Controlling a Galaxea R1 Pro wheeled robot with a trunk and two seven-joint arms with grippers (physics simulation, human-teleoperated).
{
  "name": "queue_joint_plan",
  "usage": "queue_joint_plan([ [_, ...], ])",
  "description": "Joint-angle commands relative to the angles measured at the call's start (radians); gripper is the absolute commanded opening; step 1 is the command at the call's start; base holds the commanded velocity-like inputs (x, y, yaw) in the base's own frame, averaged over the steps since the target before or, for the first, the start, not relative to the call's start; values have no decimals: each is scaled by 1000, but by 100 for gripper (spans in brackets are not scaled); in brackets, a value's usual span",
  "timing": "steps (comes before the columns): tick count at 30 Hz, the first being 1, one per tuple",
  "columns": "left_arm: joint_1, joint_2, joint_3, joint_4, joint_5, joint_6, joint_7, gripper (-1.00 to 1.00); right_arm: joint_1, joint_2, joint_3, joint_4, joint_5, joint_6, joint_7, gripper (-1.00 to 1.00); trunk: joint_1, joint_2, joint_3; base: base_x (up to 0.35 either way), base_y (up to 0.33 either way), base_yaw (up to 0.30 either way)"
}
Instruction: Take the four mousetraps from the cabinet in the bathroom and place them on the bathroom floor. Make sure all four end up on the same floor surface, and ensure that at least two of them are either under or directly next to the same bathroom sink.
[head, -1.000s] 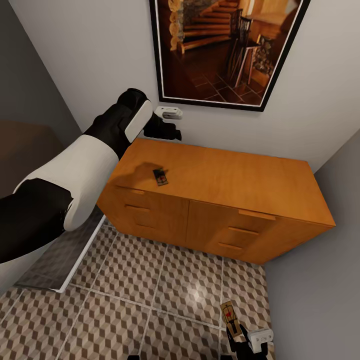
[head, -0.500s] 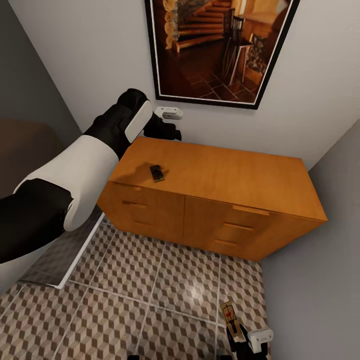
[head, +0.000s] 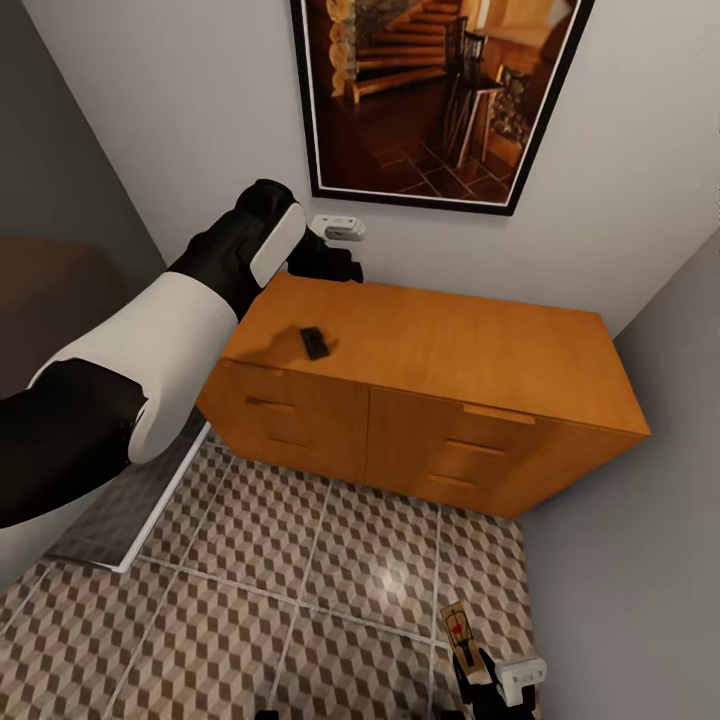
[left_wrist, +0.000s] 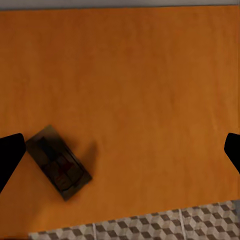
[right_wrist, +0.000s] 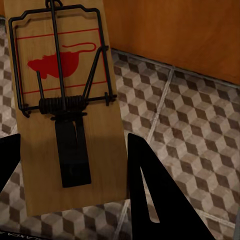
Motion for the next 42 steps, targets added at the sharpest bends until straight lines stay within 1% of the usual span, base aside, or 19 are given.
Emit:
queue_joint_plan([
  [1, -1, 1, -4, 0, 4, 2, 3, 100, -1, 0, 1, 1, -12, -3, 13, -100, 0, -2, -1, -26, 0, 0],
  [12, -1, 1, -4, 1, 4, 2, 3, 100, -1, 0, 1, 1, -12, -3, 13, -100, 0, -2, -2, -5, 0, 15],
  [32, 1, 1, -4, 1, 4, 2, 3, 100, -1, 0, 1, 1, -12, -3, 13, -100, 0, -2, -19, 3, -4, 140],
  [42, 0, 1, -4, 1, 4, 2, 3, 100, -1, 0, 2, 1, -12, -3, 13, -100, 0, -2, -21, 153, -146, 28],
])
